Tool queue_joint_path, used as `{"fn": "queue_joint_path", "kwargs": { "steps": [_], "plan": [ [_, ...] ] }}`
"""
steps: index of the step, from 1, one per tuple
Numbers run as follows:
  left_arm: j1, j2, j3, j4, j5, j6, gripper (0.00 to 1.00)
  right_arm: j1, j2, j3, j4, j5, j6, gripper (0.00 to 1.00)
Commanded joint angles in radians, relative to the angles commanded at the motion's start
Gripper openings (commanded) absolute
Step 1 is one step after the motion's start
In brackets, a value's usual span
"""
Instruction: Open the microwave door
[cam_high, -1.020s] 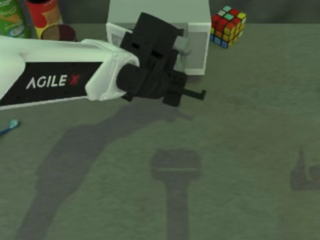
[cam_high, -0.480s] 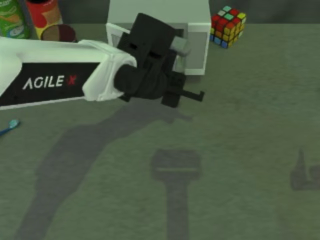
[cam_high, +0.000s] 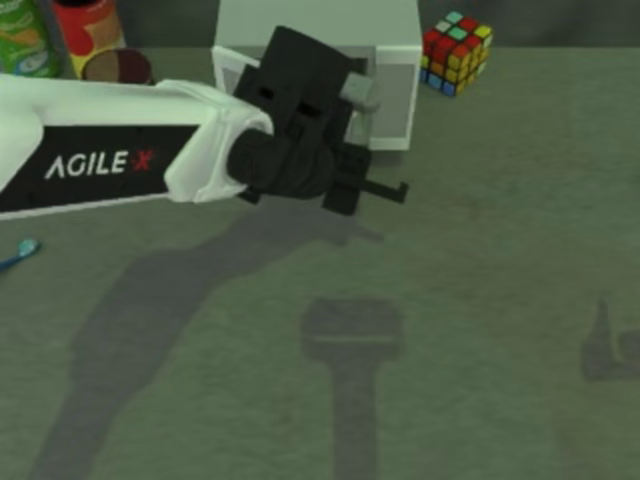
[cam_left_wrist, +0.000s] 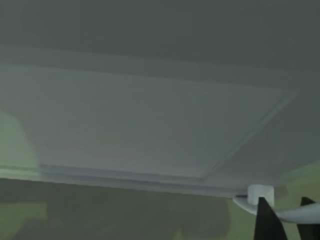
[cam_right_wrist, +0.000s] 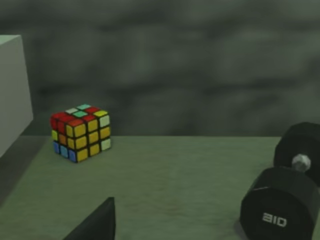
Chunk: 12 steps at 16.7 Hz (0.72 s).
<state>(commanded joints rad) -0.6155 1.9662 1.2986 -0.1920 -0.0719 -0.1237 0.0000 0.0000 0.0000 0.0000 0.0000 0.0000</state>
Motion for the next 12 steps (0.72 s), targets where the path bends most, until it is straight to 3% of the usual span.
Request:
{"fn": "queue_joint_path", "kwargs": {
  "steps": [12],
  "plan": [
    [-0.003, -0.003, -0.008, 0.001, 0.015, 0.006, 0.00, 0.000, 0.000, 0.000, 0.000, 0.000, 0.000, 1.00]
  ]
}}
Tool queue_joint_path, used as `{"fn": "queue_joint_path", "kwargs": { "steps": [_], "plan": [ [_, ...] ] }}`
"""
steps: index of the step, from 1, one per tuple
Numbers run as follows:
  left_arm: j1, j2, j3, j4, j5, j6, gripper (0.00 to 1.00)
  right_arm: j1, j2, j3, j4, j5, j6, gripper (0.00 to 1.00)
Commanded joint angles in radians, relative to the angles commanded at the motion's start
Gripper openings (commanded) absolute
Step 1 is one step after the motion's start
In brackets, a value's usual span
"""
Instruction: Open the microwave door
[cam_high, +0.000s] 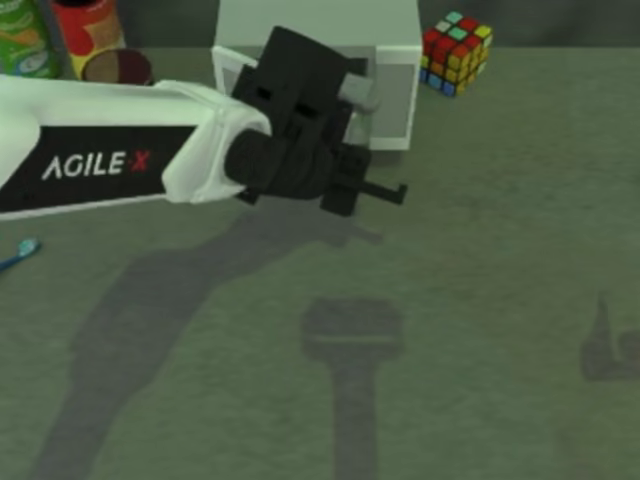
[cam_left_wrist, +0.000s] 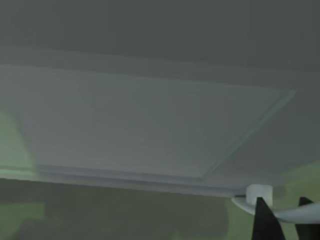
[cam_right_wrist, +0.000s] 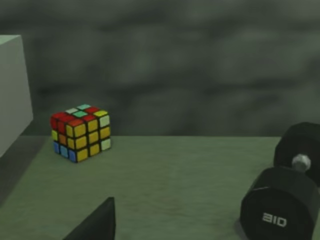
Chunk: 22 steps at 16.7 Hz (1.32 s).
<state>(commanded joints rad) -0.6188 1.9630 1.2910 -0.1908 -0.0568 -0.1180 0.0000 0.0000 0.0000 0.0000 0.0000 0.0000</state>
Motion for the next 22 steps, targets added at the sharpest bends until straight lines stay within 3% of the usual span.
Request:
{"fn": "queue_joint_path", "kwargs": {
  "steps": [5, 22],
  "plan": [
    [0.018, -0.020, -0.027, 0.012, 0.022, 0.038, 0.00, 0.000, 0.000, 0.000, 0.000, 0.000, 0.000, 1.00],
    [0.018, -0.020, -0.027, 0.012, 0.022, 0.038, 0.00, 0.000, 0.000, 0.000, 0.000, 0.000, 0.000, 1.00]
  ]
}}
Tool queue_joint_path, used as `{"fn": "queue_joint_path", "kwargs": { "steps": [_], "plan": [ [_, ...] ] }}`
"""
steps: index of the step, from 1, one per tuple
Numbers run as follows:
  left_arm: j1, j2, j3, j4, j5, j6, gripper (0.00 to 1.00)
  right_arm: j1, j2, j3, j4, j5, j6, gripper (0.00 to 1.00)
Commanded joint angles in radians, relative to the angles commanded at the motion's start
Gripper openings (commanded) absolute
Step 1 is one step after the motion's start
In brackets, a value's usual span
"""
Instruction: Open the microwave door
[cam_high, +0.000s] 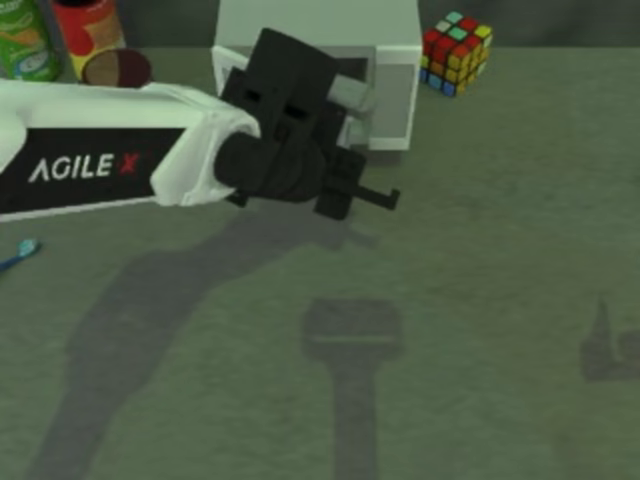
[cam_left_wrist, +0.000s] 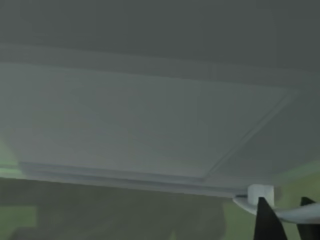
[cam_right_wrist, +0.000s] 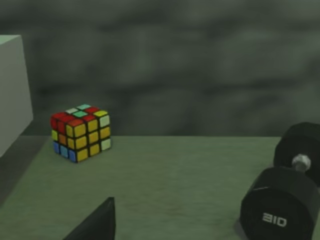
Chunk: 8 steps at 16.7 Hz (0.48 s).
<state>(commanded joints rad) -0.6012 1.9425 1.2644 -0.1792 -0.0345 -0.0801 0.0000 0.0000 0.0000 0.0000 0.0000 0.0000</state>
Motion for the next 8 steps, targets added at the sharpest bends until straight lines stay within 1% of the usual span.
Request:
{"fn": "queue_joint_path", "kwargs": {
  "steps": [6, 8],
  "plan": [
    [0.000, 0.000, 0.000, 0.000, 0.000, 0.000, 0.00, 0.000, 0.000, 0.000, 0.000, 0.000, 0.000, 1.00],
    [-0.007, 0.001, -0.001, -0.001, 0.011, -0.003, 0.00, 0.000, 0.000, 0.000, 0.000, 0.000, 0.000, 1.00]
  ]
}}
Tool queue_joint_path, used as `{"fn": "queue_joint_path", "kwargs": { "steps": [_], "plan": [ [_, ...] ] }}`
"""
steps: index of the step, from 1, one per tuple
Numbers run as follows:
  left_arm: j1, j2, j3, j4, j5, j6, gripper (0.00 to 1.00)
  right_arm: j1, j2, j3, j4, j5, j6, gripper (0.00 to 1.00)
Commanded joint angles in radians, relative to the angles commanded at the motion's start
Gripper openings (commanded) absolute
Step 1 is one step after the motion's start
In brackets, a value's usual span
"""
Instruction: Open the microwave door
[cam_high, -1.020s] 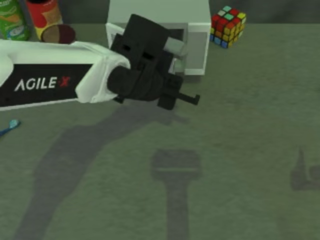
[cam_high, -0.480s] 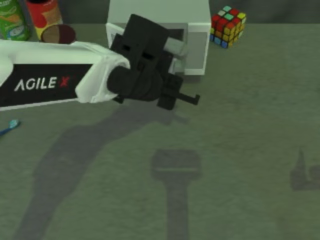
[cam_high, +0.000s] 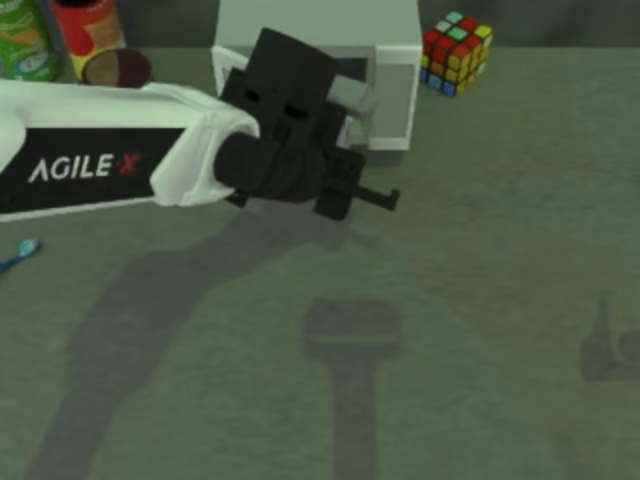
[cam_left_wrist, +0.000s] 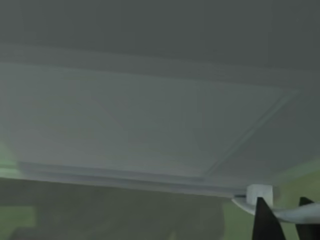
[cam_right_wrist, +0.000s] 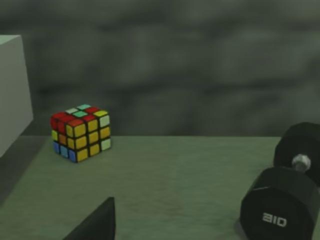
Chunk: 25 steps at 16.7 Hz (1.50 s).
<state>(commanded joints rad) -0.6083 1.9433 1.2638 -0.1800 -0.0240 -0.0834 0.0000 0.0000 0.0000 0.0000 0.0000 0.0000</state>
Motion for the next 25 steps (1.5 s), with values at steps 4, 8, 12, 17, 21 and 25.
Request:
{"fn": "queue_joint_path", "kwargs": {
  "steps": [4, 8, 12, 17, 21, 25],
  "plan": [
    [0.017, -0.020, -0.023, 0.010, 0.022, 0.037, 0.00, 0.000, 0.000, 0.000, 0.000, 0.000, 0.000, 1.00],
    [0.024, -0.024, -0.033, 0.011, 0.030, 0.050, 0.00, 0.000, 0.000, 0.000, 0.000, 0.000, 0.000, 1.00],
    [0.024, -0.024, -0.033, 0.011, 0.030, 0.050, 0.00, 0.000, 0.000, 0.000, 0.000, 0.000, 0.000, 1.00],
    [0.024, -0.024, -0.033, 0.011, 0.030, 0.050, 0.00, 0.000, 0.000, 0.000, 0.000, 0.000, 0.000, 1.00],
    [0.024, -0.024, -0.033, 0.011, 0.030, 0.050, 0.00, 0.000, 0.000, 0.000, 0.000, 0.000, 0.000, 1.00],
    [0.024, -0.024, -0.033, 0.011, 0.030, 0.050, 0.00, 0.000, 0.000, 0.000, 0.000, 0.000, 0.000, 1.00]
  ]
}}
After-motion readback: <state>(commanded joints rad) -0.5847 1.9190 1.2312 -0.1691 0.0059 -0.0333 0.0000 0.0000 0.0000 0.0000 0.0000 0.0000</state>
